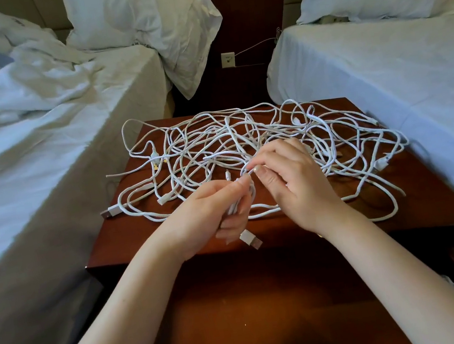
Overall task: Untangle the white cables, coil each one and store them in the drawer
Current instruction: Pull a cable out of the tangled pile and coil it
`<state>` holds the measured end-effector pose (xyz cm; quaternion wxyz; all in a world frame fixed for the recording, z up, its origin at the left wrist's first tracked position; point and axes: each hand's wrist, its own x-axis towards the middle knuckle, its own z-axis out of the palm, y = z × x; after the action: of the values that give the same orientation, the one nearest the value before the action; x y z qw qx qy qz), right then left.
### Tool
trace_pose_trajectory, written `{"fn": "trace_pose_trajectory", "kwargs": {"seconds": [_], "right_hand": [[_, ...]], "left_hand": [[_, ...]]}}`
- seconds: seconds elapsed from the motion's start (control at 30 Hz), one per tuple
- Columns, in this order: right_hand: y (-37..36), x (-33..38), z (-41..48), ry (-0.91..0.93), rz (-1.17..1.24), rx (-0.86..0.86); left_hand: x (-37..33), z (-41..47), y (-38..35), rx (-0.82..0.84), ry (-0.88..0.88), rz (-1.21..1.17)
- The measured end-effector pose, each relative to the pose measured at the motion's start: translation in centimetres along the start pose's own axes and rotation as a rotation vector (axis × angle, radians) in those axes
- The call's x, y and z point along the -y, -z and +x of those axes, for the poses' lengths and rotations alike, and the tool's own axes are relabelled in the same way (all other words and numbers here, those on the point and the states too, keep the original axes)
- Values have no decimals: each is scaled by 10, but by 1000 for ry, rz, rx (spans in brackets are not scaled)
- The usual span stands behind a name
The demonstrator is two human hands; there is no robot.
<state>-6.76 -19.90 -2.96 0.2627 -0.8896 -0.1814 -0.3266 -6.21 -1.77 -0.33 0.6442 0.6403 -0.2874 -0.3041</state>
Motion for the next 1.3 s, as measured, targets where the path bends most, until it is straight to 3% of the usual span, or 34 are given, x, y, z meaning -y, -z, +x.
{"fn": "trace_pose_trajectory", "kwargs": {"seconds": [0.4,0.57,0.73,0.93,1.3], "right_hand": [[9,7,0,-62,336,290],[9,9,0,-73,368,387],[8,13,0,-91,372,398],[6,14,-3,-131,339,357],[-5,15,-5,-126,276,298]], "left_hand": [[6,1,3,50,11,-123],[7,1,6,33,-15,-222],[8,2,2,-24,-21,-220],[7,7,-8,-226,4,-178],[4,10,-12,-352,108,-183]]}}
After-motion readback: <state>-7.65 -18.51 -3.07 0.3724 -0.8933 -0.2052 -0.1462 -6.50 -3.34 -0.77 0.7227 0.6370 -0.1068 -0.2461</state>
